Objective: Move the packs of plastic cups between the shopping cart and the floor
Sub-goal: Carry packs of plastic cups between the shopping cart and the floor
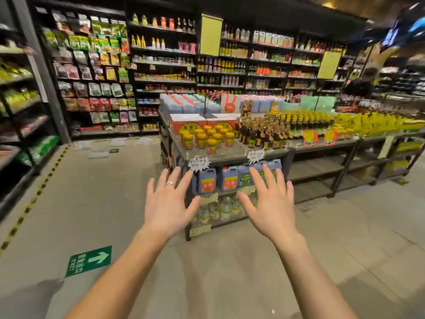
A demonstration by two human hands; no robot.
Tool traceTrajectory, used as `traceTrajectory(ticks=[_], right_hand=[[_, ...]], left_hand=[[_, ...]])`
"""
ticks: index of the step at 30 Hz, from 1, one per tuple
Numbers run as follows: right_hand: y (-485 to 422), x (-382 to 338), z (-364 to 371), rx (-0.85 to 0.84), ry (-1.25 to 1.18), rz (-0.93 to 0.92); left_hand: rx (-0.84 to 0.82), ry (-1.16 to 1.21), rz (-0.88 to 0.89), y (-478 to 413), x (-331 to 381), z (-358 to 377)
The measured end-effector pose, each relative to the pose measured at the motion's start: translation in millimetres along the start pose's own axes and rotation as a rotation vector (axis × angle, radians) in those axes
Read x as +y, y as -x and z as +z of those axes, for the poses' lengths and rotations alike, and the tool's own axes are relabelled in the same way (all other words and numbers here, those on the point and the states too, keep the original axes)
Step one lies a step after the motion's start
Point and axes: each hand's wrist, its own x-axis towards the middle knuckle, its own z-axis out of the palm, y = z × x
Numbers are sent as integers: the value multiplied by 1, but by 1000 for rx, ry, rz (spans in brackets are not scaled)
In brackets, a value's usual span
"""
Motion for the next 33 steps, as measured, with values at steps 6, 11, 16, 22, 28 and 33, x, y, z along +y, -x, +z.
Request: traceTrajectory(ticks=[6, 11, 16, 22, 28, 33], right_hand=[[-29, -88, 25, 4, -42, -57], [-54, -146, 43, 5, -63, -145], [-95, -191, 74, -11, -107, -201], [-153, -249, 122, -31, -208, -309], [-247, -299, 182, -42, -320, -400], [-335, -328, 224, -65, -392, -432]], left_hand=[[29, 4, -85, -14, -93, -19], [41, 5, -144, -21, -150, -26], [78, -23, -263, -29, -208, -27], [83, -132, -358, -66, -273, -21], [126, -219, -431, -143, -327, -9], [117, -259, -473, -225, -361, 4]])
